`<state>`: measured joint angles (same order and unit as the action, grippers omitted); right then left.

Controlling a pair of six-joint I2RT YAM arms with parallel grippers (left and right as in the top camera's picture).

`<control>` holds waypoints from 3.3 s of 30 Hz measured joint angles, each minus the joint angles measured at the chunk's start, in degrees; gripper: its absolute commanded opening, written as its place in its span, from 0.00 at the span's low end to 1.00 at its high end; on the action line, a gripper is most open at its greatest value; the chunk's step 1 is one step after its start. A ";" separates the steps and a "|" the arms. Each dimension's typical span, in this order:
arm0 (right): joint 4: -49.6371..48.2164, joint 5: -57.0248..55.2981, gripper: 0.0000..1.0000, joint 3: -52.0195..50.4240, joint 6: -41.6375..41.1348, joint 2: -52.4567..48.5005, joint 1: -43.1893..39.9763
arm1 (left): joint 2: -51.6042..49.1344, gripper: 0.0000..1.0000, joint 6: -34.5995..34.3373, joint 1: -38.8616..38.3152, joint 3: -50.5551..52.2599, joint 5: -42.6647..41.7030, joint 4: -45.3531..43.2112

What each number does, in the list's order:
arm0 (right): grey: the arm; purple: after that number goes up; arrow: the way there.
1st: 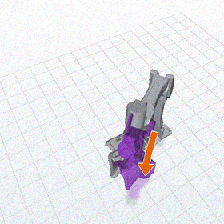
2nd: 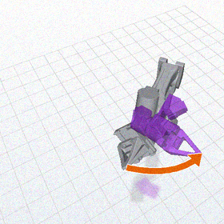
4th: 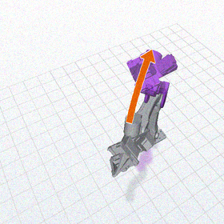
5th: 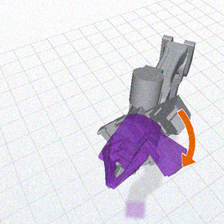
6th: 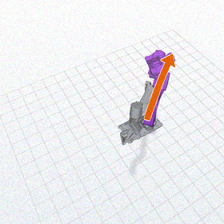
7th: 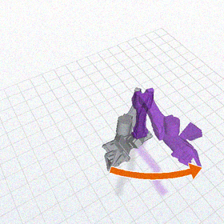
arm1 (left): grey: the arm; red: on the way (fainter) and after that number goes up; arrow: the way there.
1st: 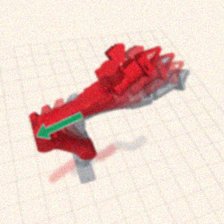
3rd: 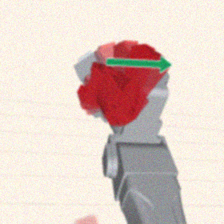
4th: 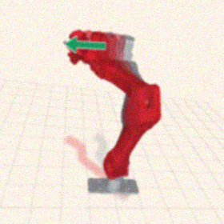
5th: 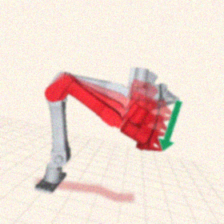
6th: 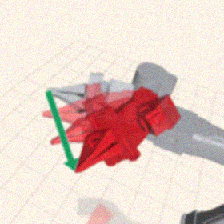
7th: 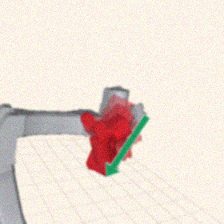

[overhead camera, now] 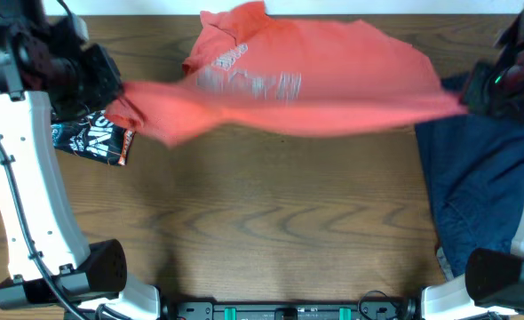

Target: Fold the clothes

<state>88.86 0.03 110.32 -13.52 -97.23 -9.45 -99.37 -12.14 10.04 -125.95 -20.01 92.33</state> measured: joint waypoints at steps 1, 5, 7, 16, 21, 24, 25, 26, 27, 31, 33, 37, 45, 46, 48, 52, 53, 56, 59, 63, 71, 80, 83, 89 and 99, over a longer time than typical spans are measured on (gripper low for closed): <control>0.83 0.00 0.01 -1.84 0.17 0.00 0.07 | 0.35 0.06 0.37 -0.07 2.14 0.02 0.00; 1.53 -0.02 0.01 -12.66 0.52 0.48 0.04 | 3.96 0.06 1.66 -0.48 15.45 1.53 0.02; 0.15 0.17 0.01 -18.91 0.57 1.36 0.04 | 6.82 0.06 1.86 -0.48 23.08 3.45 0.02; -7.67 1.55 0.01 -43.01 -2.01 15.87 -0.39 | 27.56 0.06 1.44 -0.46 49.81 8.63 -0.31; -7.28 -1.36 0.01 -46.27 -4.72 20.90 -1.95 | 35.95 0.06 -0.52 -0.46 54.42 11.19 -0.15; -7.19 -3.23 0.01 -46.42 -6.27 22.01 -1.95 | 39.67 0.06 -4.46 -0.46 54.62 15.23 -0.33; -7.32 -3.67 0.01 -46.42 -6.60 22.18 -1.95 | 40.92 0.06 -5.99 -0.46 54.66 16.94 -0.85; -7.52 -4.11 0.01 -46.42 -6.91 22.25 -1.95 | 42.01 0.06 -7.21 -0.46 54.69 18.60 -1.79; -7.72 -4.39 0.01 -46.42 -7.10 22.27 -1.95 | 43.10 0.06 -8.81 -0.46 54.71 20.28 -3.17; -9.25 -4.98 0.01 -46.45 -7.45 22.27 -1.95 | 44.72 0.06 -12.46 -0.46 54.71 22.58 -9.81; -10.51 -5.05 0.01 -46.45 -7.52 22.27 -1.95 | 44.13 0.06 -13.42 -0.46 54.73 22.27 -12.61; -14.97 -5.01 0.01 -46.53 -7.39 21.79 -1.95 | 40.11 0.06 -14.36 -0.46 56.00 21.70 -19.85; -28.79 -4.72 0.01 -46.62 -6.82 13.09 -1.95 | 23.28 0.06 -13.49 -0.46 58.03 14.86 -43.19; -30.71 -4.70 0.01 -46.64 -6.82 12.02 -1.95 | 21.73 0.06 -13.27 -0.46 58.01 13.49 -45.51; -35.21 -4.52 0.01 -46.64 -6.73 9.11 -1.95 | 17.79 0.06 -12.92 -0.50 58.05 10.10 -49.88; -44.46 -2.27 0.01 -46.71 -5.20 3.61 -1.95 | 10.80 0.06 -12.61 -0.50 58.10 6.40 -56.02; -45.62 -1.90 0.01 -46.71 -5.05 2.84 -1.95 | 9.62 0.07 -12.48 -0.50 58.12 6.01 -56.96; -48.98 -0.92 0.01 -46.71 -4.42 0.20 -1.95 | 6.14 0.57 -11.10 -0.50 58.12 3.74 -58.25; -50.07 -0.44 0.01 -46.71 -4.04 -1.33 -1.95 | 5.29 0.83 -8.66 -0.50 58.12 0.72 -56.08; -50.60 -0.09 0.01 -46.71 -3.82 -2.16 -1.95 | 6.62 0.85 -5.14 -0.50 58.12 -0.55 -46.82; -51.71 0.22 0.01 -46.73 -3.76 -2.25 -1.95 | 11.72 0.56 -2.29 -0.90 58.21 1.73 -32.74; -51.45 0.44 0.01 -46.73 -3.13 -2.25 -1.95 | 11.72 0.56 -1.92 -3.15 71.34 2.27 -43.47; -51.45 0.44 0.01 -46.73 -2.91 -2.25 -1.95 | 11.69 0.53 -2.01 -3.23 76.56 2.91 -49.48; -51.41 0.46 0.01 -46.73 -2.71 -2.25 -1.95 | 11.67 0.24 -2.99 -3.32 79.23 8.13 -53.83; -51.41 0.44 0.01 -46.73 -2.56 -2.25 -1.95 | 11.67 0.06 -2.99 -3.37 79.21 13.05 -56.52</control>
<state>37.45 0.47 63.59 -16.08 -99.48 -11.40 -87.70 -15.14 6.68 -46.74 -6.96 35.81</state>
